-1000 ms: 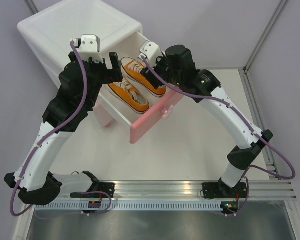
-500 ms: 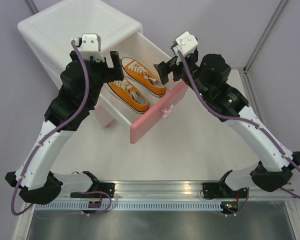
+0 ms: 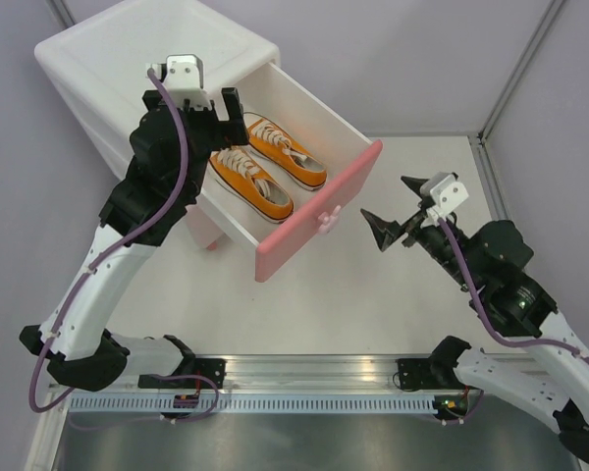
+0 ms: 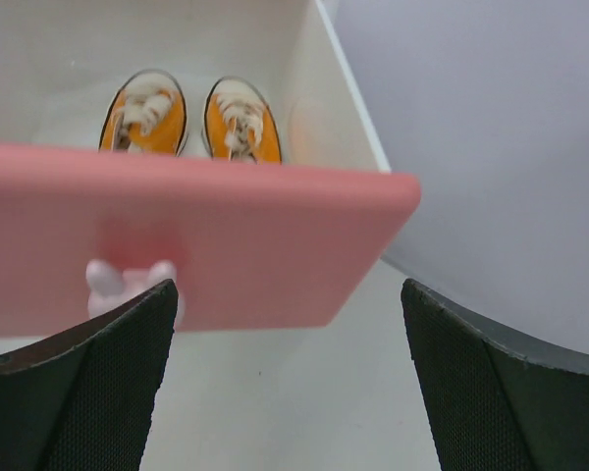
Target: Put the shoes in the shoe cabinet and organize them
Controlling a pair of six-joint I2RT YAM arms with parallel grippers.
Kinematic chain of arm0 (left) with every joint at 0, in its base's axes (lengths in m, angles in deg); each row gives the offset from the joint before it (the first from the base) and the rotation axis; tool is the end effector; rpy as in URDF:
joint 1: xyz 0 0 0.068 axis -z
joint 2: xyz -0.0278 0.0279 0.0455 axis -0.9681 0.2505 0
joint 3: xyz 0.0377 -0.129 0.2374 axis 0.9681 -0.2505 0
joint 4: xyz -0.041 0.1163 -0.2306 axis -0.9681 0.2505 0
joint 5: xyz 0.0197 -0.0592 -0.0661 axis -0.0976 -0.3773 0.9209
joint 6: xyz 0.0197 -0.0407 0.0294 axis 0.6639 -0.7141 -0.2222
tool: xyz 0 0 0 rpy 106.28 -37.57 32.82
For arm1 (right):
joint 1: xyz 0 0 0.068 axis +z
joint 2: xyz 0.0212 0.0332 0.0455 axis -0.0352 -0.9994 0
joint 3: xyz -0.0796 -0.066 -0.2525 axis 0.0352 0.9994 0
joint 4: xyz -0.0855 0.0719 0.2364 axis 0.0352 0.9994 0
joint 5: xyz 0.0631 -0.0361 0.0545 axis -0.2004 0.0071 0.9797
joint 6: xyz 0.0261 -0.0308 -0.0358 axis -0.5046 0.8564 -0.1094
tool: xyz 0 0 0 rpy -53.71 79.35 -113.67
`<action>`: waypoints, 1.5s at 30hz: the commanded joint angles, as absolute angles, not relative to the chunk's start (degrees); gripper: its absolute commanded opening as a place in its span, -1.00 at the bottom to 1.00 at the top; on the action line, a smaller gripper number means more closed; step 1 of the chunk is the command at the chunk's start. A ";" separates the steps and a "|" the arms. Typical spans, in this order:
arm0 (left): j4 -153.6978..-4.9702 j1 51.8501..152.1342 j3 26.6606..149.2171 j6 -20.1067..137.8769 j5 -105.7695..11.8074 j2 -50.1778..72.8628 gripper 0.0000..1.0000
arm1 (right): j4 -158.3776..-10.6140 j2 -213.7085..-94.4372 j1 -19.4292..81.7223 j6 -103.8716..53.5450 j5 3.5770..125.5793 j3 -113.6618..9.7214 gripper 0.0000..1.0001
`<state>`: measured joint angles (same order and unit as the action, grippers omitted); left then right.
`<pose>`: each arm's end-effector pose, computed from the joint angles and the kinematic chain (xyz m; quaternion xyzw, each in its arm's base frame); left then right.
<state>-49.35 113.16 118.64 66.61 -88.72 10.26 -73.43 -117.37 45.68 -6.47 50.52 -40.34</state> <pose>0.2012 -0.1305 0.5386 -0.0002 0.7037 -0.0521 0.7086 0.1113 0.1009 0.4521 -0.2680 0.5994 0.1709 0.7346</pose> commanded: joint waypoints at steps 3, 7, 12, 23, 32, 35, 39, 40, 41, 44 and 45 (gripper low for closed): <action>-52.71 113.02 121.85 68.18 -91.01 9.76 0.99 | -69.45 -110.88 45.88 -7.28 56.67 -32.16 0.96; -52.71 113.02 122.82 70.37 -92.41 9.50 0.99 | -70.84 -112.45 45.96 -7.98 63.17 -29.16 0.96; -52.80 113.02 123.61 74.76 -94.09 8.54 0.99 | -77.17 -117.54 45.97 -10.52 69.23 -25.48 0.96; -53.67 113.02 123.44 83.38 -100.24 5.37 1.00 | -87.73 -127.74 45.88 -10.79 73.37 -27.48 0.96; -54.29 112.76 122.82 85.23 -102.00 3.96 1.00 | -85.88 -130.12 45.88 -8.51 72.14 -34.86 0.91; -55.34 112.67 121.86 85.76 -102.18 3.35 1.00 | -85.36 -130.91 45.79 -8.15 71.88 -37.06 0.82; -56.40 112.58 121.33 85.93 -102.18 3.00 1.00 | -85.62 -132.40 45.79 -8.15 71.88 -40.84 0.52; -56.49 112.58 121.41 86.02 -102.18 3.00 1.00 | -86.05 -132.49 45.79 -8.15 71.70 -41.28 0.40; -56.49 112.58 121.33 86.02 -102.09 3.00 1.00 | -86.23 -132.76 45.79 -8.15 71.62 -42.16 0.36; -56.58 112.50 121.24 85.93 -101.82 3.00 0.99 | -86.50 -133.28 45.79 -7.98 71.09 -43.57 0.10; -56.58 112.49 121.33 85.85 -101.74 2.91 0.99 | -87.02 -133.55 45.79 -7.98 71.00 -43.75 -0.02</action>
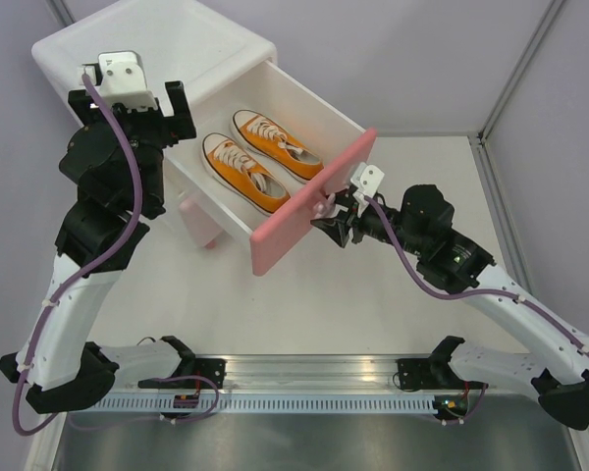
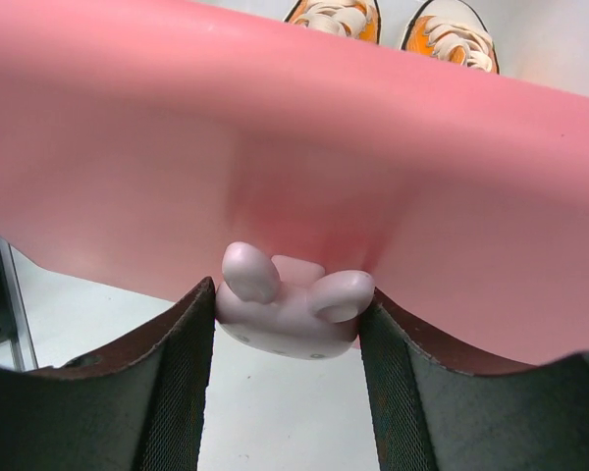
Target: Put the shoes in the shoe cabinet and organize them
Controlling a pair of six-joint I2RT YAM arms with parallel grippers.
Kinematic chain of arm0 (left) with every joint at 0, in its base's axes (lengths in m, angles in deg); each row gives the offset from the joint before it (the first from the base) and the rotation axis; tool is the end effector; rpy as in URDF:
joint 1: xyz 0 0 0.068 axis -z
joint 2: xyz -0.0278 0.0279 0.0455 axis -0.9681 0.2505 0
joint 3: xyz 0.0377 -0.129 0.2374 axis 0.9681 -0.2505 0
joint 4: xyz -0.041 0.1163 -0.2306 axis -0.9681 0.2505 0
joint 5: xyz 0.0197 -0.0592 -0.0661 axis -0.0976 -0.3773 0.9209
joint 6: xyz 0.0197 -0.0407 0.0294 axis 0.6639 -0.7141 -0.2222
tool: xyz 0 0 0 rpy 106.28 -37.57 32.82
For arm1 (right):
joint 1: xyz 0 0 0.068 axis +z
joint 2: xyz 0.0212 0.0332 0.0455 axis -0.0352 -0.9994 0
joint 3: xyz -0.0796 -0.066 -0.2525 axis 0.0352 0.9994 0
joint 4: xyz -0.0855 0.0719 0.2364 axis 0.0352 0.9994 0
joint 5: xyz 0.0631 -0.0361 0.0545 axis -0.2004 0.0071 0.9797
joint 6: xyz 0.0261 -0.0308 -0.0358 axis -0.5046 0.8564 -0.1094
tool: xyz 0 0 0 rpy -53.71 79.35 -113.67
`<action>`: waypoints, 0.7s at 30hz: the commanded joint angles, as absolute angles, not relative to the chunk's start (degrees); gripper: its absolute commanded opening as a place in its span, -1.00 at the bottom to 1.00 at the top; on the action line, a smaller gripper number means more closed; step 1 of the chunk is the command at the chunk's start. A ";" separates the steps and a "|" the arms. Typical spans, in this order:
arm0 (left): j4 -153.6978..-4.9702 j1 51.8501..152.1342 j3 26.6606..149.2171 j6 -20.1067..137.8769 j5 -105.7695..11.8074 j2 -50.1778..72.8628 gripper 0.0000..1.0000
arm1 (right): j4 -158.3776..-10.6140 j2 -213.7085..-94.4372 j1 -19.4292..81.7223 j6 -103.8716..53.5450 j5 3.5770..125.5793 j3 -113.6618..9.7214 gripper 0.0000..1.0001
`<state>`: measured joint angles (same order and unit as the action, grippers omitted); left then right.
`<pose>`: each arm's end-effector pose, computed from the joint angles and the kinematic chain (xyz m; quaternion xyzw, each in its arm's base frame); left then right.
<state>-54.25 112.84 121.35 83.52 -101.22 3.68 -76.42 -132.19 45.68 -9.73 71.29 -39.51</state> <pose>0.1525 -0.0841 0.5808 -0.0411 0.6397 0.0793 0.7634 0.1625 0.1675 0.4082 -0.3975 0.6178 0.2900 0.6134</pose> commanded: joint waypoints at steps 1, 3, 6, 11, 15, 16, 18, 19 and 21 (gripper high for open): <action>-56.75 112.49 121.33 85.85 -101.74 3.00 0.99 | -87.20 -133.55 45.88 -7.98 70.83 -44.01 -0.07; -56.66 112.49 121.33 85.93 -101.74 2.91 1.00 | -87.38 -133.99 45.88 -7.98 70.82 -44.80 -0.20; -56.66 112.49 121.50 85.93 -101.65 2.74 1.00 | -87.55 -134.78 45.79 -7.89 71.26 -46.20 -0.38; -56.84 112.49 121.41 86.46 -101.56 2.73 1.00 | -86.85 -135.92 45.79 -7.63 71.70 -50.41 -0.47; -56.75 112.49 121.41 86.55 -101.30 2.65 0.99 | -85.27 -136.80 45.79 -6.05 72.41 -53.67 -0.59; -56.75 112.49 121.24 86.46 -101.30 2.65 0.99 | -85.27 -136.89 45.88 -5.78 72.49 -54.20 -0.61; -56.84 112.49 121.15 86.46 -101.21 2.56 1.00 | -85.79 -137.15 45.79 -5.78 72.49 -55.17 -0.64; -56.75 112.49 120.89 86.46 -101.21 2.56 1.00 | -85.88 -137.33 45.88 -5.78 72.58 -55.35 -0.64; -56.84 112.49 120.71 86.29 -101.03 2.47 1.00 | -86.23 -137.77 45.88 -5.69 72.67 -55.61 -0.64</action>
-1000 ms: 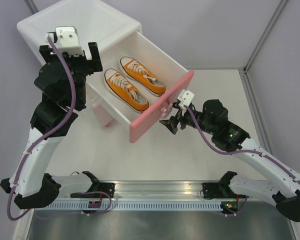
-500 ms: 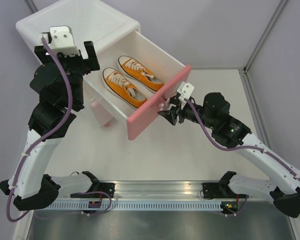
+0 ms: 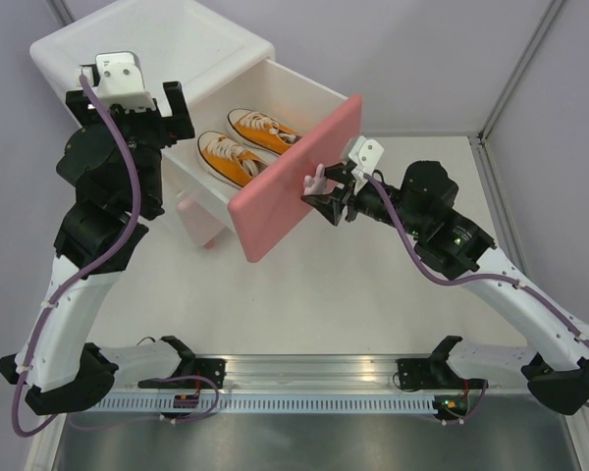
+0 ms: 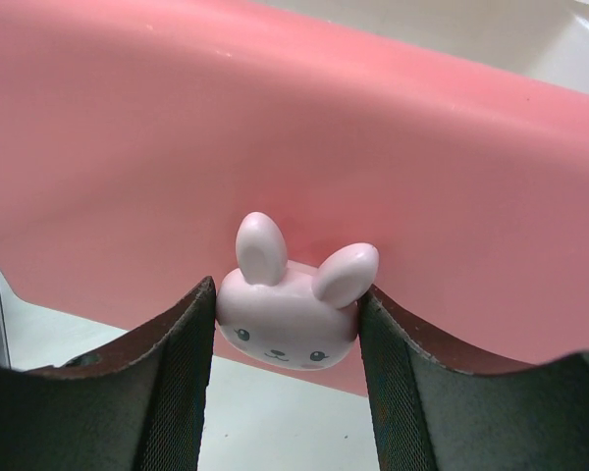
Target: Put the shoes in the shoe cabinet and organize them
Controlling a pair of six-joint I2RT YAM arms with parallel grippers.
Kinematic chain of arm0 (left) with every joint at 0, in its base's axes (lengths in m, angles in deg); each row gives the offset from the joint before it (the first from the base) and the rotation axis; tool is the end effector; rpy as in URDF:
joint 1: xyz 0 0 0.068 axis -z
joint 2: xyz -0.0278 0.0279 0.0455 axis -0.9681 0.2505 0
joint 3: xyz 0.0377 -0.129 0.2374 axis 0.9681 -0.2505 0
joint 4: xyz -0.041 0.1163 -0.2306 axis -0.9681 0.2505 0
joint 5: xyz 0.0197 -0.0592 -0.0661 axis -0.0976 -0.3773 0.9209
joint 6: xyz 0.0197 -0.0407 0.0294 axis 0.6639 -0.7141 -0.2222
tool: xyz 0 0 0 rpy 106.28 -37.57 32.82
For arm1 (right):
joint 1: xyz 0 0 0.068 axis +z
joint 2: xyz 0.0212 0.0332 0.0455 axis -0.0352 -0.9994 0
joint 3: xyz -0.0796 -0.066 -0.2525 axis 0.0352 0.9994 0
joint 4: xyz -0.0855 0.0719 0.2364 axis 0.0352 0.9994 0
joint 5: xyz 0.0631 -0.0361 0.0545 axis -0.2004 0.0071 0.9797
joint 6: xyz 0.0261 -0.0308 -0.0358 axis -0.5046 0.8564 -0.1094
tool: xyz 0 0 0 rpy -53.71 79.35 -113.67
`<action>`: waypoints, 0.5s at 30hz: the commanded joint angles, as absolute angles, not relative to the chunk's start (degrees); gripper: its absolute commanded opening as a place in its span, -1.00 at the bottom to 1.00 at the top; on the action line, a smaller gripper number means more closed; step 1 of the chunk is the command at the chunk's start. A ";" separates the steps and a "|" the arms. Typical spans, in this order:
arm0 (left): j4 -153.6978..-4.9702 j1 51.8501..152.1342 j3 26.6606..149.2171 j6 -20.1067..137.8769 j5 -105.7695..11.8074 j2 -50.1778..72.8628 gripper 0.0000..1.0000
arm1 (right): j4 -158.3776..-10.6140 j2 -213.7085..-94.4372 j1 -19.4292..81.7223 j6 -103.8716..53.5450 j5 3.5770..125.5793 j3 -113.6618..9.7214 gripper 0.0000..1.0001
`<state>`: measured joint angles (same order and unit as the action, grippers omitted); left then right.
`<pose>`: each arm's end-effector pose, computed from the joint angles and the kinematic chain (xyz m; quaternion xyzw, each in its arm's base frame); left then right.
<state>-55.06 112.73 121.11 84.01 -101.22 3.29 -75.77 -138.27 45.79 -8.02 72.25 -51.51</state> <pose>0.1506 -0.0823 0.5821 -0.0434 0.6352 0.0798 0.7670 0.1731 0.1791 0.4556 -0.4015 0.5779 0.2924 0.6476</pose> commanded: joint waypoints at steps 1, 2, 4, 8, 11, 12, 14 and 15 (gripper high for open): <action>-56.75 112.49 120.71 86.29 -100.95 2.47 1.00 | -86.32 -138.03 45.79 -5.69 72.67 -55.53 -0.64; -56.75 112.49 120.71 86.11 -100.86 2.47 1.00 | -86.67 -138.47 45.88 -5.69 72.84 -55.09 -0.64; -56.75 112.49 120.71 86.11 -100.68 2.47 1.00 | -88.42 -138.99 45.79 -6.13 73.02 -54.39 -0.63; -56.66 112.49 120.80 86.11 -100.51 2.47 0.99 | -92.64 -141.45 45.88 -7.18 73.72 -51.93 -0.57; -56.66 112.49 121.24 85.41 -100.24 2.29 1.00 | -96.42 -143.91 45.88 -7.63 73.64 -51.66 -0.49; -56.58 112.49 121.41 84.88 -99.89 2.21 1.00 | -97.82 -144.53 45.88 -7.36 73.46 -51.66 -0.44; -56.31 112.49 121.76 84.53 -99.63 2.12 1.00 | -99.23 -146.46 45.88 -7.27 73.20 -51.66 -0.37; -56.23 112.49 121.94 84.18 -99.19 2.21 1.00 | -100.72 -147.16 45.88 -7.36 73.20 -51.48 -0.26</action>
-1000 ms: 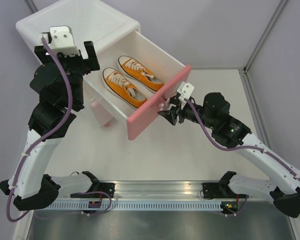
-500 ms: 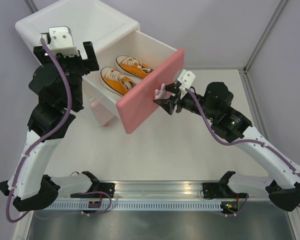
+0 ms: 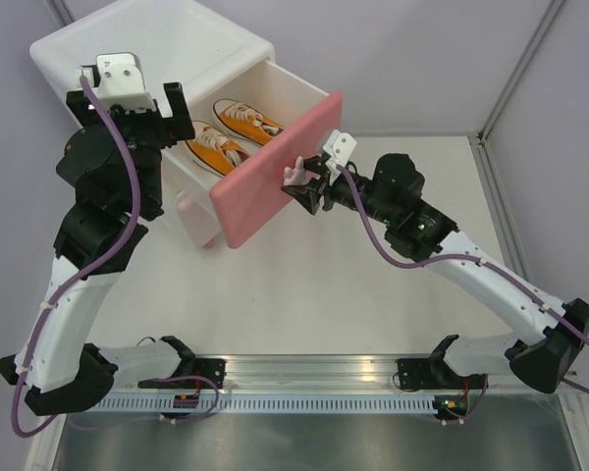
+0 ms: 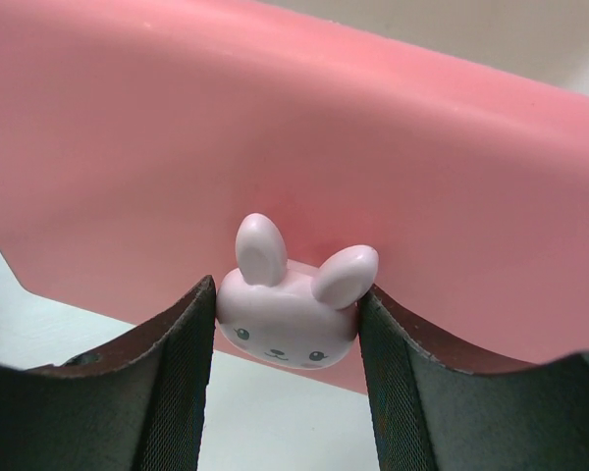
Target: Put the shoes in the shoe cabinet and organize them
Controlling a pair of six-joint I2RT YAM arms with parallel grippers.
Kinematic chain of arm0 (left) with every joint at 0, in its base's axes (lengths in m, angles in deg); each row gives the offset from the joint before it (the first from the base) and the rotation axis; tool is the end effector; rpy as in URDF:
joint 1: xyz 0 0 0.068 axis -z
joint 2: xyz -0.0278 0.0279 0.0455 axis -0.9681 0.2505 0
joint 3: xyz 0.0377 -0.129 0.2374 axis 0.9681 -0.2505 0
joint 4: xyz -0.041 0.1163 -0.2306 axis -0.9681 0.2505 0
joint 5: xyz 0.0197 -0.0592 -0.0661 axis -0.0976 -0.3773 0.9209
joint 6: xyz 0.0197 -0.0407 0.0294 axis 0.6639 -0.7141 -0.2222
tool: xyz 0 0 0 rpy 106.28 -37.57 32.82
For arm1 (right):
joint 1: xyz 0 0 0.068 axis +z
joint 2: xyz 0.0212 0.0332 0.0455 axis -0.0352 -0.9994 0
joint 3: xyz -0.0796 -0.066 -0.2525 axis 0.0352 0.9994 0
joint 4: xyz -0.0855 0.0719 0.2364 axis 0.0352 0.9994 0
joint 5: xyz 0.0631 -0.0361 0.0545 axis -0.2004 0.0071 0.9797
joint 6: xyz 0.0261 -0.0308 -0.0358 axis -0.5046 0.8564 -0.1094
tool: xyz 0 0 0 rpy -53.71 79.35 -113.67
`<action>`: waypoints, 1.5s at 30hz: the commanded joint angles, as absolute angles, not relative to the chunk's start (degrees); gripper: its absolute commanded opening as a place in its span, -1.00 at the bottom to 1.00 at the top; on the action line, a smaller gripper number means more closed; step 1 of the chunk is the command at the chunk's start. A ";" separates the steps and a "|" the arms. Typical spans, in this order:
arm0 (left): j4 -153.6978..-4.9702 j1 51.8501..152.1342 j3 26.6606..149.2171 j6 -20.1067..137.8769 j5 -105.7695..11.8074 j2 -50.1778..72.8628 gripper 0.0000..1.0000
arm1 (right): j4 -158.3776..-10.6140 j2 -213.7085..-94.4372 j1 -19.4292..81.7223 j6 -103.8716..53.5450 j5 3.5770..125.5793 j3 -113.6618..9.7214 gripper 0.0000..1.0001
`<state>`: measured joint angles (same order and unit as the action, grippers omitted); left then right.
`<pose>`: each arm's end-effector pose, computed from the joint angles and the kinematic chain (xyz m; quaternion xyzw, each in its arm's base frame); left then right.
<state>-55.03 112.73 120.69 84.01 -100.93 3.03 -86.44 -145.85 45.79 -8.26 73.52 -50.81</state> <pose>0.1502 -0.0822 0.5809 -0.0405 0.6358 0.0789 0.7667 0.2047 0.2104 0.4383 -0.4019 0.5601 0.3029 0.6580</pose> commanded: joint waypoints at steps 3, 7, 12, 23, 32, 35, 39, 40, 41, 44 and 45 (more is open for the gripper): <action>-55.61 112.49 122.03 83.47 -97.61 2.03 1.00 | -104.76 -150.59 45.88 -8.33 74.42 -51.31 -0.02; -54.56 112.49 122.47 81.98 -95.41 2.21 0.99 | -108.46 -154.99 45.88 -10.43 74.35 -53.67 0.33; -52.54 112.49 123.00 79.52 -91.12 2.47 1.00 | -111.45 -159.47 45.79 -11.58 71.44 -57.01 0.96; -46.13 112.49 127.39 71.53 -72.75 5.01 0.99 | -110.41 -155.54 45.88 -13.43 66.26 -55.71 0.96; -42.43 118.11 130.03 60.89 -53.49 10.73 0.96 | -99.87 -136.73 45.79 -12.37 41.93 -37.79 0.96; -41.81 121.45 129.33 60.36 -53.57 12.75 0.97 | -94.07 -129.96 45.61 -14.12 33.24 -32.51 0.96; -40.85 123.39 129.24 61.32 -54.88 15.47 0.98 | -86.17 -122.58 45.26 -21.83 24.43 -27.06 0.96; -40.76 123.57 129.06 61.59 -55.06 16.43 0.98 | -85.28 -121.34 45.17 -22.91 23.29 -25.31 0.96; -40.32 123.57 128.80 61.94 -55.68 16.88 0.99 | -85.18 -119.16 45.17 -23.79 22.32 -24.60 0.96; -39.97 123.57 127.04 62.20 -59.80 18.02 1.00 | -80.88 -116.50 45.09 -25.81 19.59 -22.92 0.96; -39.96 123.57 126.26 62.29 -61.99 18.37 0.99 | -80.26 -116.06 45.09 -26.34 18.80 -22.74 0.96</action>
